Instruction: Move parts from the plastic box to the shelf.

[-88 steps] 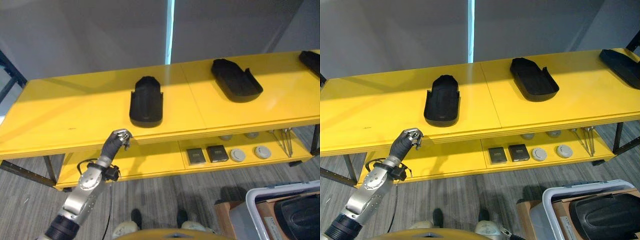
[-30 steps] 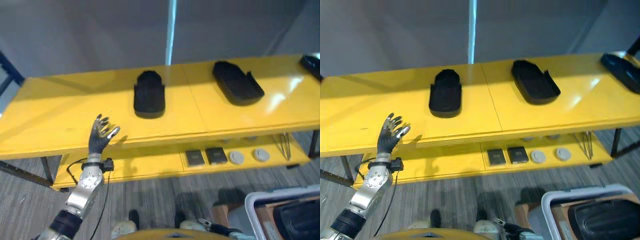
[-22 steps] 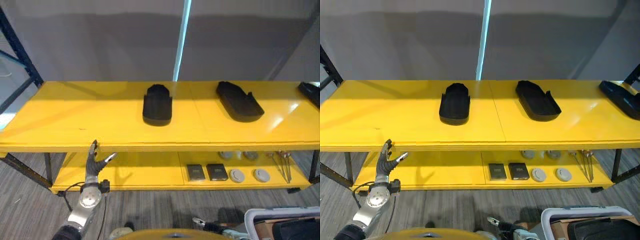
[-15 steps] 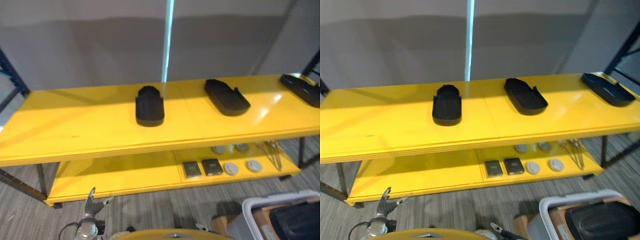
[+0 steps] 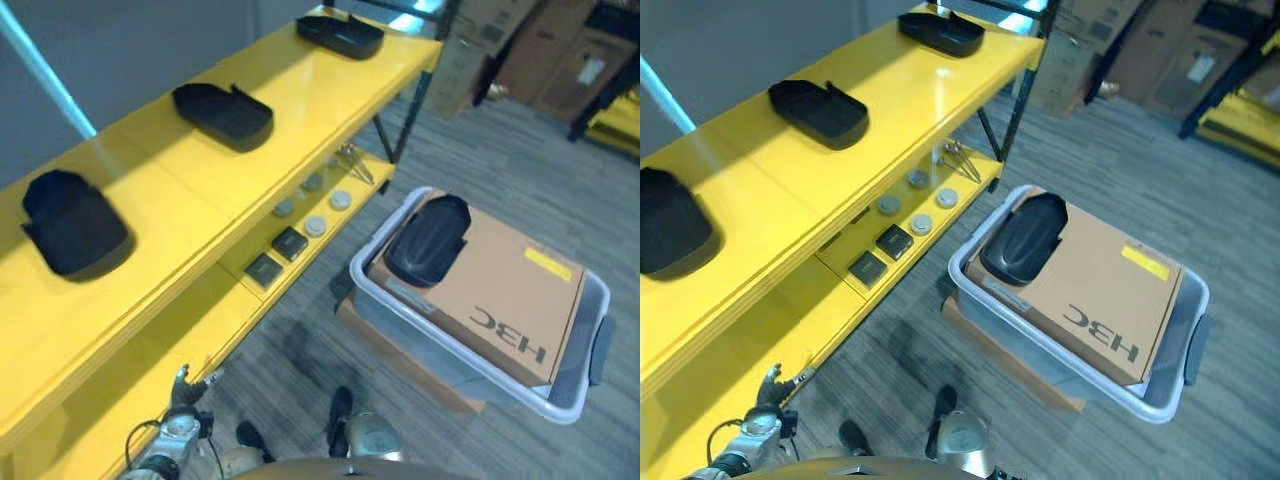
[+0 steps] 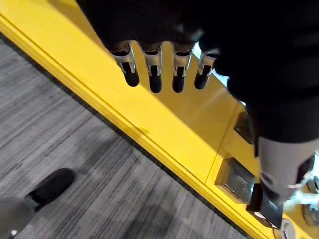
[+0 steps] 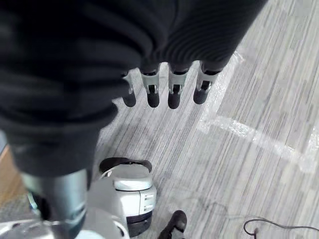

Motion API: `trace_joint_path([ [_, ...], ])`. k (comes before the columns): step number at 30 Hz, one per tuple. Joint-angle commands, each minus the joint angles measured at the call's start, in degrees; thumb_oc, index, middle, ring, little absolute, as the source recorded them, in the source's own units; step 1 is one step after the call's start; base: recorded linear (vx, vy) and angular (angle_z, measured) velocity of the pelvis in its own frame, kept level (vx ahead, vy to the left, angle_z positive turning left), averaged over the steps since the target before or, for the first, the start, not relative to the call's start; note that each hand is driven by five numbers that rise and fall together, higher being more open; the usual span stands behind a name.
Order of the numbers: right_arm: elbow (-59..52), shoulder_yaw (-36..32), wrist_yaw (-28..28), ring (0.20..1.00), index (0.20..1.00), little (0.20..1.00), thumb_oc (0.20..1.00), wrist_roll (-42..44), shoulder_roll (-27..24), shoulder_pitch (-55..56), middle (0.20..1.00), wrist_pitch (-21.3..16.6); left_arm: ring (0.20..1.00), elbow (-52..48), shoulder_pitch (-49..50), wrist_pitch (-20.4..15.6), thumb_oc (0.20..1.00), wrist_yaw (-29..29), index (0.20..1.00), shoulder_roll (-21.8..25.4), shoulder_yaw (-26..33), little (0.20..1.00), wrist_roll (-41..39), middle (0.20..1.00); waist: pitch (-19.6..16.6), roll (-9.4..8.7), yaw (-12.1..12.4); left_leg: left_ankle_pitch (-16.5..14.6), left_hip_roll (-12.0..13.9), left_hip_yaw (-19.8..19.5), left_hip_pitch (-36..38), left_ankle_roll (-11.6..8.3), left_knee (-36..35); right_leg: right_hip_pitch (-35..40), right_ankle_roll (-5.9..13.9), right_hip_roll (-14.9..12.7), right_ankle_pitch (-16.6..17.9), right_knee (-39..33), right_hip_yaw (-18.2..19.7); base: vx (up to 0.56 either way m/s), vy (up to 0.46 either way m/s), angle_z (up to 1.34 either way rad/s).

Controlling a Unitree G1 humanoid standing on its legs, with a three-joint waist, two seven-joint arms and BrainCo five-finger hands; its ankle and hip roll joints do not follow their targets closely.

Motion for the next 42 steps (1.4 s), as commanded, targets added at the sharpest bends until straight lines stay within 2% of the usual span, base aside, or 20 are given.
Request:
trace_joint_path([
  [1, 1.1, 1.1, 2.2, 1.0, 1.0, 1.0, 1.0, -2.0, 0.1, -2.1, 1.0, -3.0, 1.0, -2.4, -1.7, -1.8, 1.0, 0.1, 1.0, 2.5, -0.2, 1.0, -2.4, 1.0, 1.8, -2.44, 0.4, -11.6, -4.4, -0.3, 0.3, 3.29, 8.4, 2.6, 2.62, -3.6, -3.3, 1.4, 2.5, 0.08, -0.176, -0.26],
  [3, 0.0, 1.5, 1.1, 1.0, 1.0, 1.0, 1.0, -3.1, -0.5, -2.8, 1.0, -3.3, 1.0, -2.1, -0.9, -3.1, 1.0, -1.4, 1.0, 1.9, -0.1, 1.0, -2.2, 1.0, 2.3, -2.89, 0.6, -9.5, -0.7, -1.1, -2.2, 0.63, 19.9, 4.1, 0.15, -3.2, -4.1, 0.1, 3.4, 0.11, -0.18, -0.33],
  [4, -0.1, 1.5, 0.7, 1.0, 1.0, 1.0, 1.0, -3.0, -0.6, -2.9, 1.0, -3.4, 1.0, -2.0, -0.9, -3.2, 1.0, -1.6, 1.0, 1.8, 0.0, 1.0, -1.9, 1.0, 2.4, -2.83, 0.7, -9.0, 0.0, -1.5, -2.8, 0.0, 21.3, 4.3, -0.2, -3.0, -4.2, -0.1, 3.5, 0.11, -0.132, -0.33],
  [5, -0.3, 1.8, -0.1, 1.0, 1.0, 1.0, 1.0, -0.9, -1.6, -3.8, 1.0, -4.3, 1.0, -2.3, -0.9, -2.4, 1.0, -1.5, 1.0, 1.3, -0.2, 1.0, -3.4, 1.0, 3.2, -2.58, 2.0, -6.8, 0.0, -6.6, -5.4, -1.64, 25.1, 4.8, -0.79, -2.5, -3.9, -0.8, 4.8, 0.09, -0.043, -0.38],
  [6, -0.2, 1.8, -0.3, 1.0, 1.0, 1.0, 1.0, 0.3, -1.9, -4.3, 1.0, -4.8, 1.0, -2.5, -0.7, -2.3, 1.0, -1.3, 1.0, 1.0, -0.3, 1.0, -3.7, 1.0, 3.4, -2.36, 2.6, -7.0, -1.1, -9.2, -6.6, -1.56, 25.1, 4.8, -0.7, -2.3, -3.7, -1.1, 5.7, 0.11, 0.01, -0.55],
  [8, -0.2, 1.7, -0.1, 1.0, 1.0, 1.0, 1.0, 1.8, -2.6, -5.7, 1.0, -6.9, 1.0, -2.6, 0.5, -2.8, 1.0, -1.3, 1.0, 0.2, -0.2, 1.0, -2.6, 1.0, 3.4, -2.08, 4.5, -8.7, -5.3, -16.3, -8.5, -0.34, 20.6, 4.8, 0.11, -1.9, -3.1, -2.0, 9.7, 0.1, 0.157, -0.75],
  [10, -0.5, 2.2, -1.0, 1.0, 1.0, 1.0, 1.0, 0.2, -3.0, -6.6, 1.0, -8.7, 1.0, -2.6, 1.3, -3.5, 1.0, -1.7, 1.0, 0.1, -0.3, 1.0, -2.1, 1.0, 3.0, -2.33, 5.8, -7.9, -7.3, -19.4, -8.8, 0.65, 14.9, 4.1, 0.34, -2.1, -2.2, -2.4, 12.0, 0.13, 0.184, -1.25],
  [11, -1.4, 3.5, -3.6, 1.0, 1.0, 1.0, 1.0, -3.0, -3.9, -7.5, 1.0, -15.0, 1.0, -2.8, 2.6, -4.0, 1.0, -1.7, 1.0, -0.1, -0.8, 1.0, -2.4, 1.0, 2.1, -1.86, 8.0, -5.0, -8.5, -26.9, -9.4, 0.08, 8.1, 4.6, 0.62, -1.0, -2.4, -3.0, 15.4, 0.26, 0.166, -1.14],
  [14, -6.8, 5.5, -7.2, 1.0, 1.0, 1.0, 1.0, 0.1, -5.1, -8.2, 1.0, -18.1, 1.0, -3.9, 4.2, -4.6, 1.0, -1.5, 1.0, -0.1, -1.7, 1.0, -2.6, 1.0, 1.7, -1.89, 10.6, -2.0, -9.6, -35.5, -11.8, -0.14, 5.2, 5.7, 0.52, 0.2, -3.2, -3.5, 19.7, 0.22, 0.147, -1.05],
  [18, -14.8, 6.7, -11.7, 1.0, 1.0, 1.0, 1.0, -0.4, -5.9, -7.3, 1.0, -18.9, 1.0, -4.6, 3.7, -4.1, 1.0, -2.2, 1.0, 0.5, -2.6, 1.0, -2.0, 1.0, 1.4, -2.1, 10.3, -1.4, -8.8, -34.1, -10.7, 0.22, 2.3, 6.0, 0.92, 0.1, -3.7, -3.8, 19.1, 0.08, 0.193, -0.83],
  [19, -19.0, 7.1, -16.1, 1.0, 1.0, 1.0, 1.0, -0.1, -5.3, -5.9, 1.0, -21.0, 1.0, -4.2, 3.6, -4.0, 1.0, -2.6, 1.0, 0.9, -3.3, 1.0, -0.4, 1.0, 0.9, -2.41, 9.7, -2.0, -9.0, -34.3, -9.3, 1.17, 1.5, 5.2, 1.35, -0.1, -4.0, -2.2, 19.0, 0.11, 0.17, -0.47],
  [21, -21.2, 7.0, -18.7, 1.0, 1.0, 1.0, 1.0, -0.9, -5.1, -5.4, 1.0, -22.8, 1.0, -4.0, 3.4, -4.2, 1.0, -2.6, 1.0, 1.3, -3.6, 1.0, 0.0, 1.0, 0.8, -2.52, 9.5, -2.4, -9.2, -34.2, -8.7, 1.86, 1.0, 4.7, 1.46, -0.1, -4.5, -0.8, 19.0, 0.08, 0.134, -0.06],
  [23, -28.1, 7.0, -22.3, 1.0, 1.0, 1.0, 1.0, -3.3, -5.6, -4.3, 1.0, -24.7, 1.0, -4.7, 3.3, -3.3, 1.0, -2.6, 1.0, 2.2, -3.2, 1.0, -1.2, 1.0, 0.8, -2.71, 9.0, -2.9, -9.4, -33.2, -8.0, 2.88, 0.7, 3.2, 1.74, -0.4, -5.0, 1.8, 18.0, 0.07, 0.139, -0.07],
  [24, -37.6, 6.4, -26.2, 1.0, 1.0, 1.0, 1.0, -7.1, -6.7, -3.3, 1.0, -25.4, 1.0, -4.9, 3.9, -3.4, 1.0, -2.0, 1.0, 3.3, -1.8, 1.0, -3.8, 1.0, 1.2, -2.62, 8.0, -3.4, -9.0, -31.7, -7.3, 3.85, 0.7, 0.9, 2.12, -0.9, -5.9, 6.1, 17.2, 0.05, 0.117, -0.27],
  [26, -44.9, 5.3, -28.1, 1.0, 1.0, 1.0, 1.0, -8.4, -7.7, -2.7, 1.0, -24.8, 1.0, -5.1, 4.5, -3.3, 1.0, -2.4, 1.0, 4.0, -0.5, 1.0, -4.3, 1.0, 1.4, -2.68, 7.2, -3.7, -8.8, -30.7, -6.6, 4.35, 0.6, -0.2, 2.35, -1.0, -5.9, 7.3, 17.2, 0.07, 0.077, -0.39],
  [28, -56.7, 3.0, -30.7, 1.0, 1.0, 1.0, 1.0, -11.0, -10.5, -2.2, 1.0, -26.1, 1.0, -4.9, 5.4, -3.3, 1.0, -3.1, 1.0, 5.2, 2.2, 1.0, -5.8, 1.0, 1.6, -3.07, 6.0, -4.5, -8.3, -28.3, -5.7, 4.51, 0.4, -1.3, 3.66, -1.8, -3.8, 5.8, 17.1, 0.09, 0.009, -0.37],
  [32, -63.4, 0.4, -32.6, 1.0, 1.0, 1.0, 1.0, -11.3, -13.9, -4.1, 1.0, -27.0, 1.0, -2.9, 6.0, -2.2, 1.0, -5.1, 1.0, 5.4, 4.5, 1.0, -8.4, 1.0, 1.3, -3.52, 5.5, -5.6, -8.7, -27.4, -5.2, 4.62, 0.6, -0.8, 4.0, -1.8, -1.5, 0.7, 18.8, 0.13, -0.042, -0.4],
  [37, -58.4, 0.8, -34.3, 1.0, 1.0, 1.0, 1.0, -9.2, -17.5, -13.0, 1.0, -22.2, 1.0, -2.1, 5.8, -1.7, 1.0, -8.0, 1.0, 4.2, 2.2, 1.0, -3.9, 1.0, 2.0, -4.14, 7.9, -7.2, -9.3, -27.8, -7.0, 4.58, 3.5, -0.2, 3.62, -1.8, 0.3, -3.7, 19.1, 0.09, -0.061, 0.01],
  [40, -48.0, 3.8, -37.3, 1.0, 1.0, 1.0, 1.0, -6.6, -19.7, -27.1, 1.0, -17.2, 1.0, -2.1, 2.7, -2.3, 1.0, -8.9, 1.0, 4.6, -2.5, 1.0, -1.7, 1.0, 5.0, -4.27, 10.9, -7.7, -10.2, -28.8, -10.9, 4.85, 6.3, -1.5, 3.43, -2.3, 1.6, -5.0, 17.9, -0.08, -0.106, -0.07],
  [42, -40.9, 5.4, -37.6, 1.0, 1.0, 1.0, 1.0, -5.9, -21.2, -35.2, 1.0, -16.1, 1.0, -1.7, 0.5, -3.4, 1.0, -9.9, 1.0, 5.0, -5.2, 1.0, -0.7, 1.0, 7.4, -3.85, 12.3, -7.7, -10.7, -29.8, -13.7, 4.94, 8.0, -2.7, 3.27, -2.8, 1.8, -4.7, 17.1, -0.11, -0.077, 0.04],
])
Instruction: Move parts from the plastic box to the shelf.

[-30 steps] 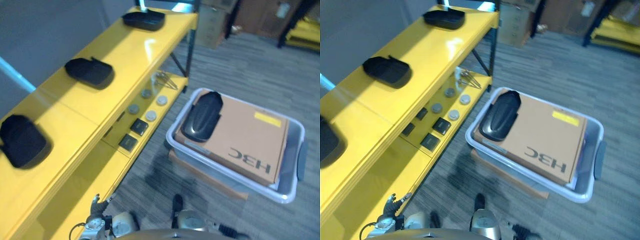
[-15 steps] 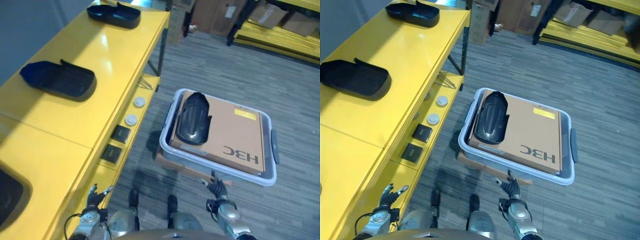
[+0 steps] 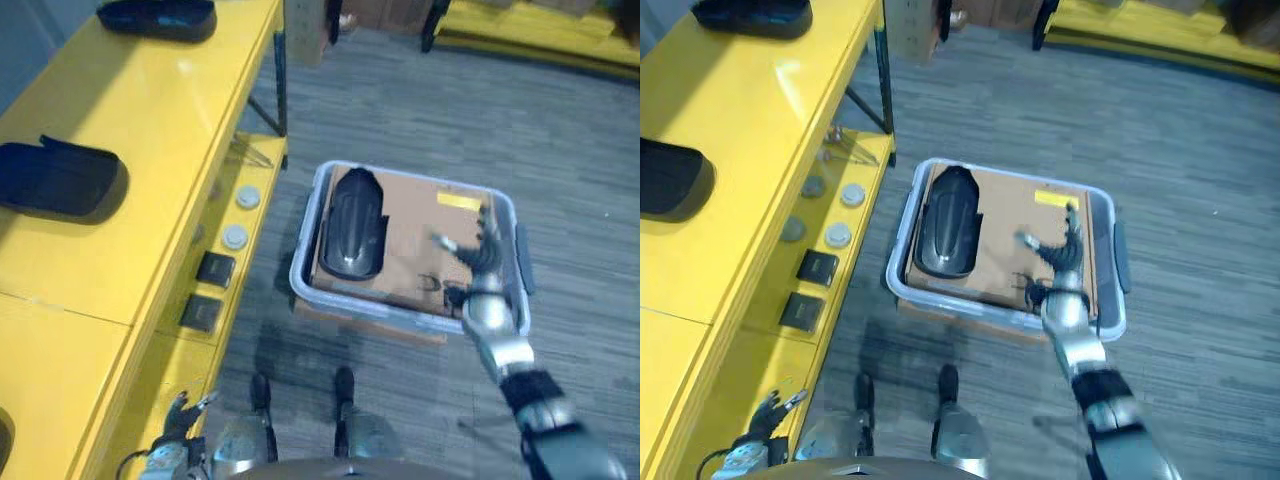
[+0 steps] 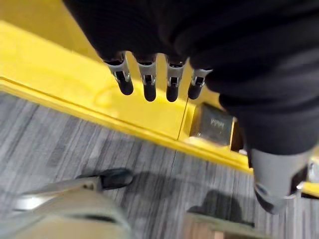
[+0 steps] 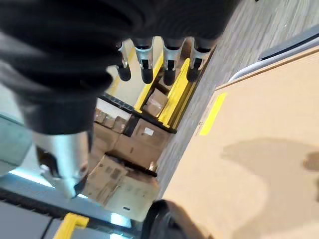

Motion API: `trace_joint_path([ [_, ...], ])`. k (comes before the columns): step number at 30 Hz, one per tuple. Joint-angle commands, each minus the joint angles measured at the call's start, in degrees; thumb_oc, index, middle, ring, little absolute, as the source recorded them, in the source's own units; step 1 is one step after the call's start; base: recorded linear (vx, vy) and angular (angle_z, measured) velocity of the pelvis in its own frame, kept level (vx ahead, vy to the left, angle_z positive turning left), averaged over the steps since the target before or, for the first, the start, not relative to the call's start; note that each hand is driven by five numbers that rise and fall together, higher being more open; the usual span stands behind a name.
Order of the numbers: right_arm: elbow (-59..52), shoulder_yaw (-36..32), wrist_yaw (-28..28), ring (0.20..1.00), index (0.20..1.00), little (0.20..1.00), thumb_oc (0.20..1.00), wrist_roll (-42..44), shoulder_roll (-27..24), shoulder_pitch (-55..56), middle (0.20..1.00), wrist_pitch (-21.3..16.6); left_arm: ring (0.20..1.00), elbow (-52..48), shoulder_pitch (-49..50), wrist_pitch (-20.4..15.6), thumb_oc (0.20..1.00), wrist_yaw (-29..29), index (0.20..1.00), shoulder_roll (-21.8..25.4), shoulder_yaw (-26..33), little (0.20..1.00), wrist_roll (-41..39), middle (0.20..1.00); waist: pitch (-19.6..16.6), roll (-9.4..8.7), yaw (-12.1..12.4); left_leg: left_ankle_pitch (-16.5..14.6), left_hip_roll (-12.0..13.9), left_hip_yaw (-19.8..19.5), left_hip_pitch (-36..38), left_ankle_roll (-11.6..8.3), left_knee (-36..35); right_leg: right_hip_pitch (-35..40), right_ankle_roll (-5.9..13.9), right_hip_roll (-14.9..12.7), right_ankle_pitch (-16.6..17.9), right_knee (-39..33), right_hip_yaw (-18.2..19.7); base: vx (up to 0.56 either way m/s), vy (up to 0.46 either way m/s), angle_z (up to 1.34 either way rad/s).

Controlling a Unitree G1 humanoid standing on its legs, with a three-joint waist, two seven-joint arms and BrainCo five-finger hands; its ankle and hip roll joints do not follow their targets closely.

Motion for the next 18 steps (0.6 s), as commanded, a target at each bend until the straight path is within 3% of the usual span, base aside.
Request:
trace_joint_path([
  [1, -0.2, 0.4, -2.3, 1.0, 1.0, 1.0, 1.0, 2.0, -2.6, -5.9, 1.0, 0.3, 1.0, 1.0, -4.2, -2.4, 1.0, -1.2, 1.0, 1.8, -2.1, 1.0, 2.8, 1.0, 3.9, -0.09, 3.4, -9.1, -3.2, -3.5, -3.8, 3.81, 8.1, 0.5, 0.89, -1.4, -4.7, 1.8, -1.2, -0.09, -0.042, 0.16],
  [4, 5.4, 1.4, -3.3, 1.0, 1.0, 1.0, 1.0, 0.4, -5.0, -12.6, 1.0, 0.4, 1.0, 0.7, -5.9, -2.9, 1.0, -1.9, 1.0, 2.3, -4.3, 1.0, 0.6, 1.0, 6.2, 0.73, 4.7, -8.6, -3.8, -4.6, -6.1, 3.84, 8.9, -0.8, 0.85, -1.9, -4.7, 2.5, -1.9, -0.07, 0.006, 0.29],
  [10, 12.1, 4.5, -6.2, 1.0, 1.0, 1.0, 1.0, 1.5, -8.0, -22.3, 1.0, 4.6, 1.0, -0.7, -9.7, -2.2, 1.0, -3.0, 1.0, 3.2, -5.0, 1.0, -3.6, 1.0, 10.1, 2.35, 6.3, -7.3, -4.4, -6.4, -10.3, 3.62, 9.9, -4.3, 0.77, -2.9, -5.2, 4.6, -3.1, -0.07, 0.026, 0.24],
  [15, 17.5, 7.6, 2.7, 1.0, 1.0, 1.0, 1.0, 4.6, -6.8, -24.9, 1.0, 17.5, 1.0, -2.4, -12.8, -0.4, 1.0, -3.4, 1.0, 3.6, -5.4, 1.0, -5.5, 1.0, 12.1, 3.24, 6.4, -6.1, -4.3, -6.9, -12.7, 3.4, 9.5, -7.9, 0.45, -3.3, -6.1, 7.5, -3.4, -0.05, 0.057, 0.15],
  [18, 23.7, 9.7, 3.9, 1.0, 1.0, 1.0, 1.0, 5.0, -5.2, -24.0, 1.0, 21.7, 1.0, -1.8, -13.3, 0.2, 1.0, -4.6, 1.0, 3.0, -6.1, 1.0, -5.6, 1.0, 12.1, 3.37, 6.6, -5.8, -3.9, -6.6, -12.8, 3.22, 8.6, -8.4, 0.23, -3.5, -6.3, 7.7, -4.0, -0.02, 0.012, 0.06],
])
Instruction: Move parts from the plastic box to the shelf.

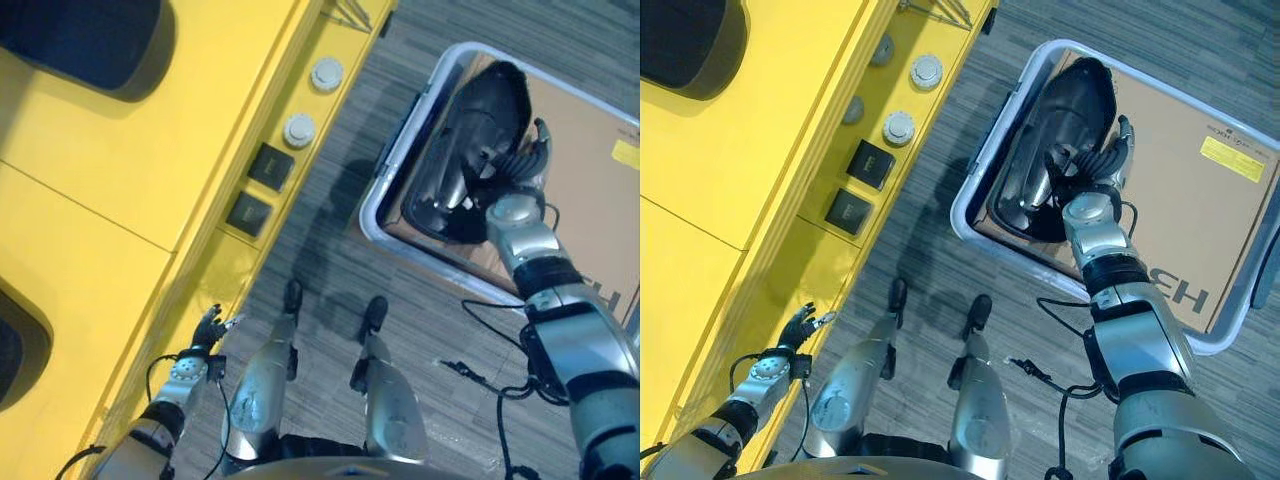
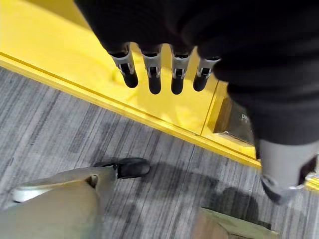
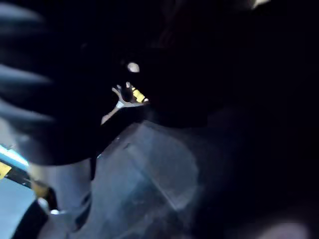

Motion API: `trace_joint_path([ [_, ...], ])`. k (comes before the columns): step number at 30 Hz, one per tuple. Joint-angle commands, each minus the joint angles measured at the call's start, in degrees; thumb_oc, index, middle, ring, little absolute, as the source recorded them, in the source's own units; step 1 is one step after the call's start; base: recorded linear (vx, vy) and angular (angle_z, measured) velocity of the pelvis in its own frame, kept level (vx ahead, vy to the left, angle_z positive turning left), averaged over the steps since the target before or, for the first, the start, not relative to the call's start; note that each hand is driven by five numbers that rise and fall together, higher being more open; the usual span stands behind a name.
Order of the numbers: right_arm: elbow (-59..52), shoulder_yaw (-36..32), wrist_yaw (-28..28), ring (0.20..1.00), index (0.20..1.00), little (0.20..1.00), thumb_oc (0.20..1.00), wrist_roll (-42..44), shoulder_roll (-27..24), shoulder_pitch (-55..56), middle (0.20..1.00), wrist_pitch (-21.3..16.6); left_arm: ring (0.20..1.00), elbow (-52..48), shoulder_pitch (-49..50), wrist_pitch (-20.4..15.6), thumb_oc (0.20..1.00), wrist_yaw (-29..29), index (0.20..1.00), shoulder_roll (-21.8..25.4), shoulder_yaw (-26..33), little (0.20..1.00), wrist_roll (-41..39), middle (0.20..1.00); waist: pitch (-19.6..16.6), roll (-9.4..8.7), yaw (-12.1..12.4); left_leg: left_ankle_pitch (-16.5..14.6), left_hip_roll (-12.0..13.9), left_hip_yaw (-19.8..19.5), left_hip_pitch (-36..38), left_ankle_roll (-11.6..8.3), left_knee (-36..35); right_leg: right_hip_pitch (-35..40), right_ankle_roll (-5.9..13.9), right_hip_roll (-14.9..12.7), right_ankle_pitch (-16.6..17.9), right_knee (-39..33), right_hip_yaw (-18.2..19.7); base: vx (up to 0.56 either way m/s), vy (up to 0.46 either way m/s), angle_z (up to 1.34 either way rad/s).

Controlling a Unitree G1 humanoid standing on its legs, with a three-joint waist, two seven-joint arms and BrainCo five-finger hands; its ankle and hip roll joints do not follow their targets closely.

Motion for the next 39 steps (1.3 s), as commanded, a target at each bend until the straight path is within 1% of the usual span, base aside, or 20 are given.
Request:
trace_joint_path([
  [1, 6.5, 4.7, 4.6, 0.718, 0.718, 0.718, 0.718, 3.2, 0.2, 2.8, 0.718, 8.0, 1.0, 2.8, 2.1, 0.2, 1.0, -1.1, 1.0, 0.3, -0.9, 1.0, -1.1, 1.0, -1.8, -0.44, -0.4, -9.4, -0.9, -1.0, -3.5, 1.65, 8.5, -2.4, 0.28, -0.7, -8.1, 7.7, 0.7, 0.0, 0.0, 0.0],
  [2, 8.7, 4.8, 5.0, 0.2, 0.2, 0.2, 0.2, 3.2, 0.9, 2.8, 0.2, 9.2, 1.0, 3.0, 2.0, 0.0, 1.0, -1.2, 1.0, 0.2, -1.2, 1.0, -1.3, 1.0, -1.8, -0.3, -0.3, -9.4, -0.8, -0.8, -3.0, 1.57, 8.1, -2.0, 0.27, -0.8, -8.0, 7.4, 0.5, 0.0, 0.019, 0.05],
  [5, 12.3, 4.3, 5.1, 0.2, 0.2, 0.2, 0.2, 3.4, 2.1, 3.1, 0.2, 11.2, 1.0, 3.0, 2.1, 0.0, 1.0, -2.0, 1.0, -0.1, -1.4, 1.0, -1.0, 1.0, -1.8, 0.05, -0.1, -9.1, -0.6, -0.5, -1.3, 1.31, 6.9, -0.5, 0.27, -1.0, -7.8, 6.2, 0.0, 0.0, 0.015, 0.06],
  [10, 14.8, 3.5, 3.8, 0.2, 0.2, 0.2, 0.2, 2.4, 2.1, 4.1, 0.2, 12.0, 1.0, 2.2, 2.5, -0.4, 1.0, -2.4, 1.0, 0.2, -1.7, 1.0, -0.8, 1.0, -2.7, 0.17, -0.1, -9.0, -0.2, -0.3, 1.2, 0.92, 5.5, 1.9, 0.26, -0.9, -7.6, 4.9, -0.6, 0.0, 0.0, 0.0],
  [13, 15.5, 2.6, 5.8, 0.2, 0.2, 0.2, 0.2, 5.6, 1.6, 5.1, 0.2, 9.3, 1.0, 1.8, 2.6, -0.8, 1.0, -2.6, 1.0, 0.6, -1.5, 1.0, -1.0, 1.0, -3.7, 0.01, -0.2, -9.1, 0.0, -0.4, 2.5, 0.67, 4.7, 3.1, 0.28, -0.7, -7.6, 4.2, -0.6, 0.01, -0.013, 0.0],
  [15, 13.1, 0.8, 4.3, 0.2, 0.2, 0.2, 0.2, 4.5, 0.7, 7.7, 0.2, 4.3, 1.0, 0.0, 3.5, -1.3, 1.0, -3.6, 1.0, 1.3, -1.1, 1.0, 0.1, 1.0, -5.2, -0.41, -0.5, -9.2, 0.3, -0.5, 4.4, 0.32, 3.8, 4.8, 0.27, -0.5, -7.6, 3.3, -0.7, 0.03, -0.063, -0.01],
  [17, 11.3, 0.1, 3.4, 0.2, 0.2, 0.2, 0.2, 3.5, 0.1, 9.3, 0.2, 2.8, 1.0, -0.9, 4.0, -1.5, 1.0, -3.4, 1.0, 1.6, -1.0, 1.0, 1.2, 1.0, -5.9, -0.76, -0.7, -9.1, 0.5, -0.5, 5.2, 0.16, 3.5, 5.4, 0.32, -0.5, -7.6, 3.1, -0.8, 0.02, -0.1, 0.0],
  [18, 6.3, -0.8, 1.6, 0.2, 0.2, 0.2, 0.2, 0.7, -0.9, 12.7, 0.2, 0.8, 1.0, -2.7, 4.5, -2.0, 1.0, -3.0, 1.0, 2.5, -0.4, 1.0, 1.9, 1.0, -7.8, -1.76, -1.3, -9.2, 0.9, 0.0, 6.9, -0.09, 3.1, 6.8, 0.55, -0.4, -7.5, 2.8, -0.9, 0.07, -0.167, 0.0],
  [19, 1.6, -1.0, 0.9, 0.2, 0.2, 0.2, 0.2, -0.6, -1.5, 14.9, 0.2, 0.8, 1.0, -5.0, 4.4, -1.8, 1.0, -3.2, 1.0, 3.2, 0.0, 1.0, 3.8, 1.0, -9.4, -2.52, -2.0, -9.3, 1.1, 0.5, 8.4, -0.21, 2.7, 8.1, 0.64, 0.0, -7.3, 2.1, -0.8, 0.08, -0.167, 0.03],
  [21, -4.0, -1.9, 0.3, 0.2, 0.2, 0.2, 0.2, -4.6, -2.8, 17.7, 0.2, -0.5, 1.0, -9.8, 4.8, -0.5, 1.0, -4.6, 1.0, 4.3, 0.1, 1.0, 4.7, 1.0, -11.1, -3.19, -2.8, -9.5, 1.4, 1.1, 9.9, -0.43, 2.2, 9.5, 0.84, 0.3, -7.0, 1.2, -0.6, 0.05, -0.094, -0.06],
  [22, -8.6, -3.0, 0.7, 0.2, 0.2, 0.2, 0.2, -7.3, -3.9, 19.9, 0.2, 0.2, 1.0, -13.3, 4.9, 1.6, 1.0, -4.7, 1.0, 5.1, 0.1, 1.0, 4.1, 1.0, -12.5, -3.44, -3.3, -9.4, 1.6, 1.6, 10.9, -0.58, 1.8, 10.3, 1.0, 0.5, -6.8, 0.7, -0.4, 0.06, -0.083, -0.13],
  [24, -14.8, -3.9, 0.2, 0.2, 0.2, 0.2, 0.2, -12.3, -5.8, 22.3, 0.2, -0.6, 1.0, -21.7, 4.9, 5.0, 1.0, -5.8, 1.0, 7.4, -0.5, 1.0, 2.9, 1.0, -14.9, -3.77, -3.9, -9.6, 2.0, 2.3, 12.9, -0.7, 1.2, 11.8, 1.21, 0.8, -6.7, 0.2, 0.0, 0.08, -0.087, -0.25],
  [25, -22.3, -5.1, -0.4, 0.2, 0.2, 0.2, 0.2, -18.4, -7.6, 25.2, 0.2, -1.0, 1.0, -29.1, 4.0, 8.2, 1.0, -7.3, 1.0, 9.3, -0.7, 1.0, 0.5, 1.0, -17.6, -4.02, -4.8, -9.5, 2.4, 3.2, 14.6, -0.83, 0.6, 13.3, 1.39, 1.2, -6.7, -0.1, 0.1, 0.09, -0.103, -0.38],
  [26, -26.4, -5.6, -0.4, 0.2, 0.2, 0.2, 0.2, -22.3, -9.1, 25.8, 0.2, -0.8, 1.0, -32.7, 3.3, 11.0, 1.0, -8.2, 1.0, 9.5, -0.5, 1.0, -2.1, 1.0, -18.9, -4.16, -5.3, -9.5, 2.5, 3.4, 15.3, -0.85, 0.4, 13.9, 1.41, 1.5, -6.7, -0.2, 0.4, 0.08, -0.095, -0.21],
  [27, -27.7, -5.7, -0.6, 0.2, 0.2, 0.2, 0.2, -24.0, -9.6, 26.0, 0.2, -0.9, 1.0, -33.8, 3.0, 11.6, 1.0, -8.6, 1.0, 9.4, -0.6, 1.0, -3.0, 1.0, -19.4, -4.19, -5.5, -9.6, 2.6, 3.5, 15.5, -0.88, 0.3, 14.2, 1.42, 1.6, -6.8, -0.2, 0.5, 0.05, -0.062, -0.06],
  [30, -34.3, -6.0, -0.6, 0.2, 0.2, 0.2, 0.2, -31.8, -12.8, 25.6, 0.2, -1.6, 1.0, -40.7, 0.5, 15.6, 1.0, -11.1, 1.0, 9.1, -1.1, 1.0, -8.7, 1.0, -21.4, -4.54, -6.6, -9.8, 2.7, 3.9, 16.7, -0.81, 0.0, 15.4, 1.29, 2.2, -7.3, -0.3, 0.9, 0.03, -0.054, -0.23],
  [32, -38.8, -5.6, -0.9, 0.2, 0.2, 0.2, 0.2, -37.4, -15.0, 24.4, 0.2, -2.8, 1.0, -46.8, -1.7, 18.3, 1.0, -11.9, 1.0, 8.4, -1.7, 1.0, -12.9, 1.0, -22.4, -4.78, -7.3, -10.2, 2.7, 4.0, 17.5, -0.74, -0.2, 16.1, 1.28, 2.6, -7.9, -0.3, 1.1, -0.01, -0.072, -0.03],
  [33, -40.7, -4.3, -1.1, 0.2, 0.2, 0.2, 0.2, -41.1, -16.8, 22.1, 0.2, -4.2, 1.0, -50.1, -4.2, 19.4, 1.0, -12.0, 1.0, 7.7, -3.1, 1.0, -15.3, 1.0, -23.2, -5.02, -7.7, -10.4, 2.8, 4.1, 18.0, -0.76, -0.3, 16.6, 1.36, 2.7, -8.2, -0.3, 1.2, -0.01, -0.069, 0.01],
  [36, -41.8, -2.8, -1.5, 0.2, 0.2, 0.2, 0.2, -42.1, -18.0, 19.6, 0.2, -5.1, 1.0, -52.6, -7.0, 20.8, 1.0, -11.2, 1.0, 6.6, -4.6, 1.0, -16.5, 1.0, -23.9, -5.17, -8.1, -10.5, 2.8, 4.1, 18.2, -0.82, -0.4, 16.8, 1.56, 2.9, -8.3, -0.3, 1.3, -0.01, -0.025, 0.0],
  [39, -42.3, -1.0, -2.6, 0.2, 0.2, 0.2, 0.2, -43.2, -17.7, 17.2, 0.2, -5.8, 1.0, -54.5, -9.3, 22.6, 1.0, -10.2, 1.0, 5.0, -5.5, 1.0, -20.7, 1.0, -24.6, -5.18, -8.5, -10.7, 2.8, 4.3, 18.5, -0.87, -0.4, 16.8, 1.7, 3.0, -8.5, -0.3, 1.5, -0.01, -0.01, 0.01],
])
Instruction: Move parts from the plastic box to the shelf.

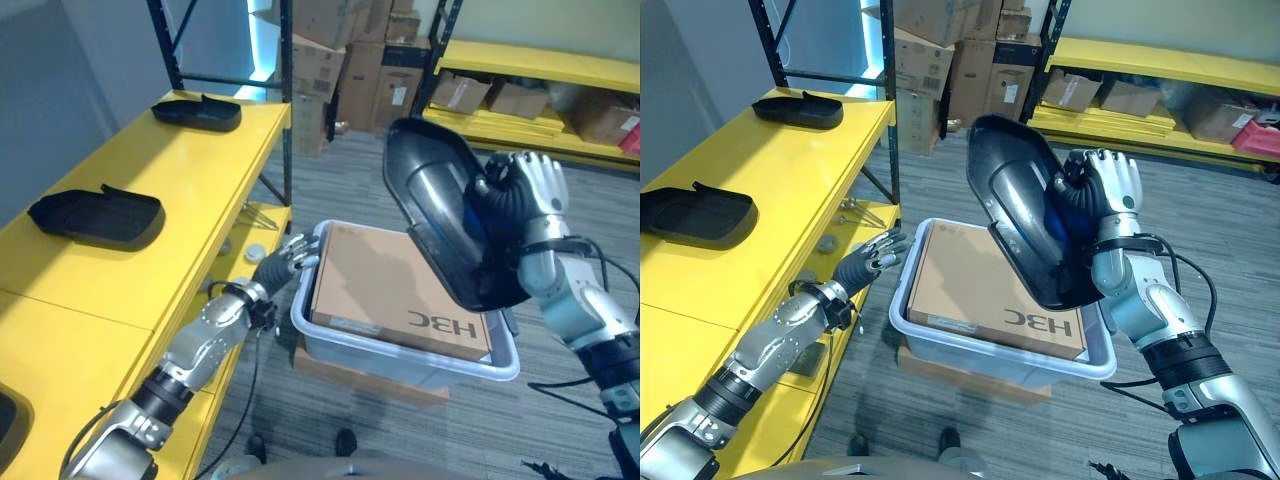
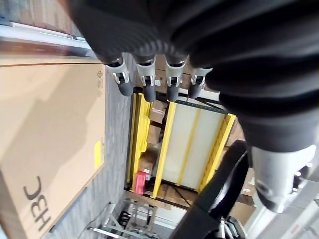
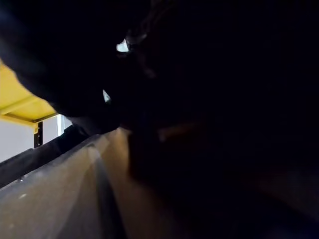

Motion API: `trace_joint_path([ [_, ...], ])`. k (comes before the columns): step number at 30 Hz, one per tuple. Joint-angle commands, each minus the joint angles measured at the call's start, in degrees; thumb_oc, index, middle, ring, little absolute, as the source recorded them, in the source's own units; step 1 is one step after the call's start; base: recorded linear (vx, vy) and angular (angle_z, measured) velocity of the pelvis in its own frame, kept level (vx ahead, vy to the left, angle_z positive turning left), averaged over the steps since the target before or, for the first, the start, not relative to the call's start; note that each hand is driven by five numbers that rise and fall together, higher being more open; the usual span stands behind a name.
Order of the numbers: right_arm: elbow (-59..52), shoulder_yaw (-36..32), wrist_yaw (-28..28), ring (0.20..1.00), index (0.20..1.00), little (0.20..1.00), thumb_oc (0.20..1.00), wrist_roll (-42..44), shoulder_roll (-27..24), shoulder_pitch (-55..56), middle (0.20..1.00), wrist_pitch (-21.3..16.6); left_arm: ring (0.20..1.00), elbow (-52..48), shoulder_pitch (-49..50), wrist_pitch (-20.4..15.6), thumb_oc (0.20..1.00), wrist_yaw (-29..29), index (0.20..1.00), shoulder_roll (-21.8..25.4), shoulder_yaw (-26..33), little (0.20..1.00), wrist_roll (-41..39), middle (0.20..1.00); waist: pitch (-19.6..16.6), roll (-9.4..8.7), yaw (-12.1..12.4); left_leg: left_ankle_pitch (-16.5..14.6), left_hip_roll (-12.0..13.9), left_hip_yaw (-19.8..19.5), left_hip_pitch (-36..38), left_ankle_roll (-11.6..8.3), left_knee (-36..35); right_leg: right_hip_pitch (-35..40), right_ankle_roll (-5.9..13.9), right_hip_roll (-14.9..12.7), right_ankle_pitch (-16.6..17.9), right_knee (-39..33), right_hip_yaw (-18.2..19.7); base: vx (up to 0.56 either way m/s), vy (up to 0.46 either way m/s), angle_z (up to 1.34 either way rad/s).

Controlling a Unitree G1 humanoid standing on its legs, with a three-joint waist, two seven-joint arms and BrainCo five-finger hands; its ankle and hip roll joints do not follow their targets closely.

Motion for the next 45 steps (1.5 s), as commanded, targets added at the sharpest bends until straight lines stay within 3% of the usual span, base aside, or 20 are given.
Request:
trace_joint_path([
  [1, -1.3, 0.3, -4.5, 0.2, 0.2, 0.2, 0.2, -1.4, -1.4, -10.2, 0.2, -2.7, 1.0, 1.0, -5.8, -0.5, 1.0, 0.6, 1.0, -1.1, -0.2, 1.0, -5.8, 1.0, 0.7, -0.47, 1.9, -6.7, -0.3, 1.4, 2.8, 0.53, 0.0, 2.8, 1.54, 0.7, -5.1, 0.1, -0.8, 0.0, 0.0, 0.0],
  [18, -0.5, 8.5, -5.6, 0.2, 0.2, 0.2, 0.2, -1.4, 6.6, -16.3, 0.2, -5.6, 1.0, 1.8, -9.2, 0.7, 1.0, 6.0, 1.0, -4.9, -2.5, 1.0, -8.9, 1.0, 0.0, -0.03, 2.6, -7.6, -0.7, 1.0, 2.9, 0.87, 0.0, 2.7, 1.74, 0.5, -5.7, 0.1, -1.1, 0.0, 0.006, 0.0],
  [24, -1.3, 9.7, -6.0, 0.2, 0.2, 0.2, 0.2, -1.1, 9.3, -16.0, 0.2, -8.7, 1.0, 3.2, -9.8, 0.2, 1.0, 7.1, 1.0, -5.5, -2.1, 1.0, -8.7, 1.0, 0.0, 0.08, 2.7, -7.7, -0.9, 0.9, 3.1, 1.06, 0.0, 2.8, 1.71, 0.5, -5.8, 0.1, -1.2, 0.0, 0.0, 0.0],
  [35, -7.6, 10.4, -1.8, 0.2, 0.2, 0.2, 0.2, 0.4, 11.8, -12.1, 0.2, -15.1, 1.0, 3.8, -9.6, -2.0, 1.0, 7.1, 1.0, -5.5, -0.7, 1.0, -9.6, 1.0, 0.4, 0.12, 2.6, -8.0, -1.1, 0.9, 3.5, 1.34, 0.0, 3.2, 1.93, 0.3, -5.9, 0.1, -1.3, 0.0, 0.0, 0.0],
  [45, -12.4, 12.1, 5.6, 0.2, 0.2, 0.2, 0.2, 2.0, 12.0, -10.0, 0.2, -20.4, 1.0, 3.2, -8.7, -2.7, 1.0, 6.4, 1.0, -5.0, -0.1, 1.0, -10.0, 1.0, 0.4, -0.1, 2.8, -8.2, -1.2, 0.9, 3.8, 1.59, 0.0, 3.4, 2.11, 0.1, -5.8, 0.1, -1.3, 0.0, 0.0, 0.0],
])
